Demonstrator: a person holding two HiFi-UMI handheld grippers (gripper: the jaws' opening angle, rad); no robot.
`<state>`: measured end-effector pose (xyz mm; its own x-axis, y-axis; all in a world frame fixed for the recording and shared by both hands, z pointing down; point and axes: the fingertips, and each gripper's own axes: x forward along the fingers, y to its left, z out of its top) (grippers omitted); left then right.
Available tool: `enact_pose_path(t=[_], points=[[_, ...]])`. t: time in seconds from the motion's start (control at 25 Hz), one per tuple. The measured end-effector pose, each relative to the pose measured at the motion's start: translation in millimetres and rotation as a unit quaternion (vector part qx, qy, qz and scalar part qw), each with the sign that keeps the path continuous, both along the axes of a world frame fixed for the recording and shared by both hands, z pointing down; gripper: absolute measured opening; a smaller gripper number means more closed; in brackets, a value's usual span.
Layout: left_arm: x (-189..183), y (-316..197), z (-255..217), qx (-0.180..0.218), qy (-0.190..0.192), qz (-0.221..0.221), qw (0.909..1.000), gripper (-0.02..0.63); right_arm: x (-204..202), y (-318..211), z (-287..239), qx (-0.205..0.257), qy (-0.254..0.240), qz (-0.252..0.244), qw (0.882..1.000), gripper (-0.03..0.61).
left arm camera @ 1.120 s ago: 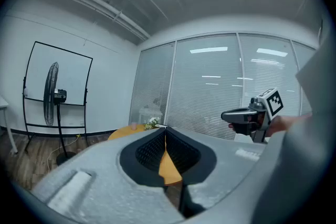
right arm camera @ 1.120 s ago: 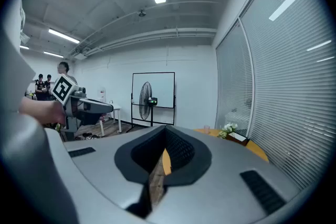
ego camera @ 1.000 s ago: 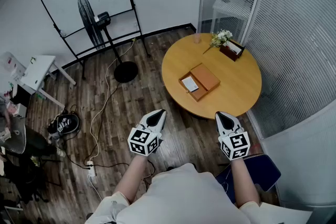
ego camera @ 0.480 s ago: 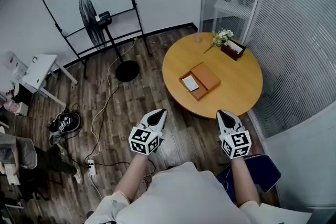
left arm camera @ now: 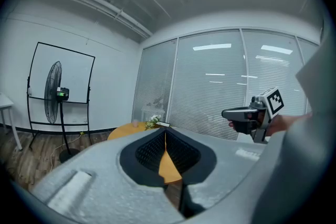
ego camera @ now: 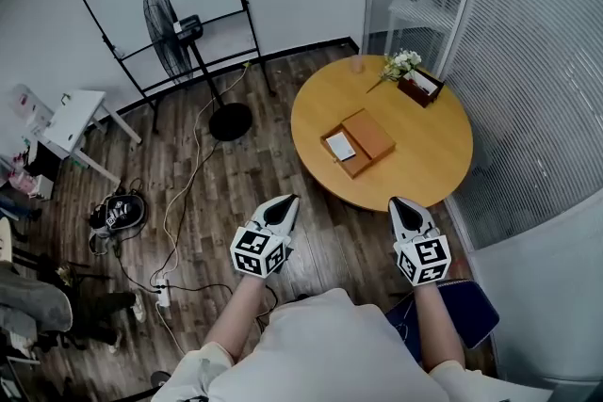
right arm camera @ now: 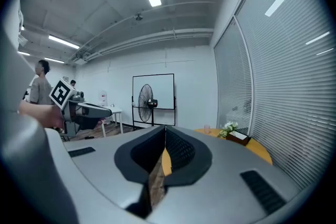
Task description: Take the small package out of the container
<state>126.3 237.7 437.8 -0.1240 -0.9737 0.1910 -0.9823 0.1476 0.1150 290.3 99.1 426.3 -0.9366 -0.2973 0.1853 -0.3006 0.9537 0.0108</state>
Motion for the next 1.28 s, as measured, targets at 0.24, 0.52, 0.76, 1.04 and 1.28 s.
enact_pose_path(t=[0.24,0.52,0.76,1.04,1.28], points=[[9.9,-6.3,6.1,-0.005,0.006,-0.013,0.9999,0.019,7.7,-14.8,7.1,-0.013,-0.007,-0.005,1.000,0.065],[19.0,-10.9,13.8,-0.012,0.007,-0.029,0.9995,0.018,10.2,-25.1,15.4,-0.026,-0.010,-0.017,0.999,0.117],[15.9,-16.2,20.1,-0.018,0.012,-0.035,0.9991,0.019,6.4,-35.4,28.0,-0.041,-0.003,-0.013,0.999,0.117],[-16.2,-20.0,35.2,-0.028,0.025,-0.031,0.9988,0.020,-24.7,-37.7,44.6,-0.057,0.013,-0.007,0.998,0.117],[-67.6,-45.5,44.6,-0.029,0.035,-0.011,0.9989,0.020,-68.5,-53.8,53.2,-0.063,0.024,0.014,0.998,0.117]])
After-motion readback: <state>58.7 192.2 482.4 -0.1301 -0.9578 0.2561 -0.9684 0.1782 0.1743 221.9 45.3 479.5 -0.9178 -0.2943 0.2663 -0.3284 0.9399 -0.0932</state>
